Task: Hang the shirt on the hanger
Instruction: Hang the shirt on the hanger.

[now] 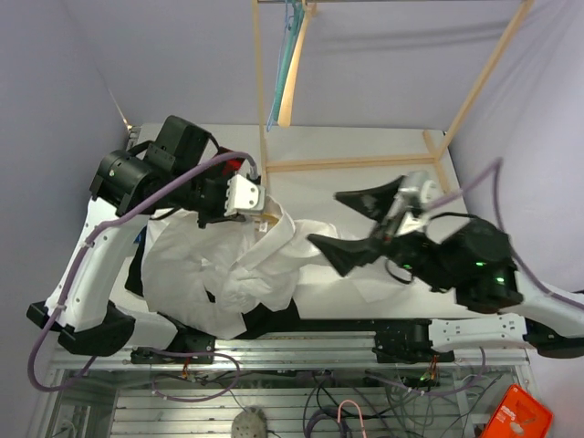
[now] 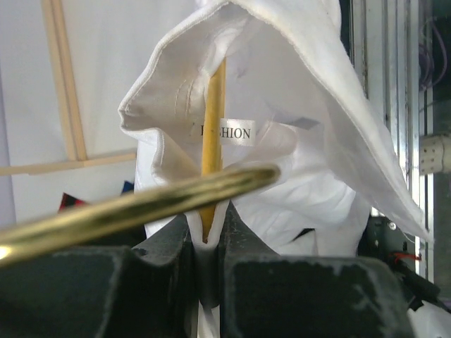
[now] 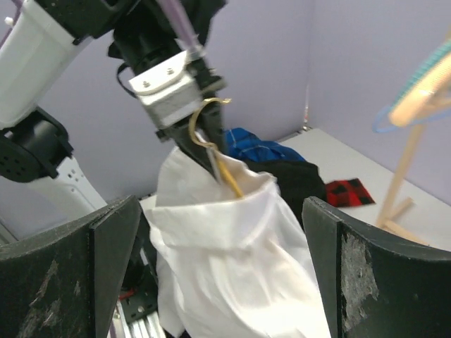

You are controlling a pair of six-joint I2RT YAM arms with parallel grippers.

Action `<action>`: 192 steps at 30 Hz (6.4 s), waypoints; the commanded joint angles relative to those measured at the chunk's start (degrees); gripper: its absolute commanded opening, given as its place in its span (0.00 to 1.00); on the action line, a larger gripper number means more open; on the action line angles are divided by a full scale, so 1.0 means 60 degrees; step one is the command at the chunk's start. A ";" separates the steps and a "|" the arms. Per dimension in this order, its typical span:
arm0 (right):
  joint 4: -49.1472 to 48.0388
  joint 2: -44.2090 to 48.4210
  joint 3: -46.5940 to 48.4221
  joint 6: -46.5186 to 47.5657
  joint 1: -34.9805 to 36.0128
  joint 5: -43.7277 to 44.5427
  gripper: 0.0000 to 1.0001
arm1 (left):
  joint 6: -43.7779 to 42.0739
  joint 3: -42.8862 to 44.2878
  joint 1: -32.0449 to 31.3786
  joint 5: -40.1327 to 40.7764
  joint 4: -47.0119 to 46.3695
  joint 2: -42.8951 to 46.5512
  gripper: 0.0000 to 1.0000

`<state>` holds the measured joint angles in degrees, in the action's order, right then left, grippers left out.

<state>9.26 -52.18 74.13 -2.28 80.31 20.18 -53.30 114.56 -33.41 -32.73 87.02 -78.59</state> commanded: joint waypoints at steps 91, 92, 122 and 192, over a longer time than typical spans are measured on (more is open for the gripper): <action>0.4632 0.1199 -0.3649 0.3862 -0.3667 -0.0424 0.35 | 0.0723 -0.1380 -0.1524 0.0044 -0.0119 0.2643 0.07; 0.4768 0.1089 -0.3345 0.3714 -0.3673 -0.0510 0.49 | 0.0662 -0.1517 -0.1535 0.0218 -0.0119 0.2690 0.07; 0.5490 -0.0227 -0.0442 0.3395 -0.3652 -0.4826 0.95 | 0.0165 -0.1201 -0.1540 0.1587 -0.0181 0.1532 0.07; 0.3642 -0.2143 -0.0548 0.4445 -0.1916 -0.4098 0.52 | 0.0116 -0.1076 -0.1519 0.1400 -0.0207 0.1157 0.07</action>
<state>34.65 -65.01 71.44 22.28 68.69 -5.43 -52.25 106.56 -42.26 -21.17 87.00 -71.94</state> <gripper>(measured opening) 0.536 0.172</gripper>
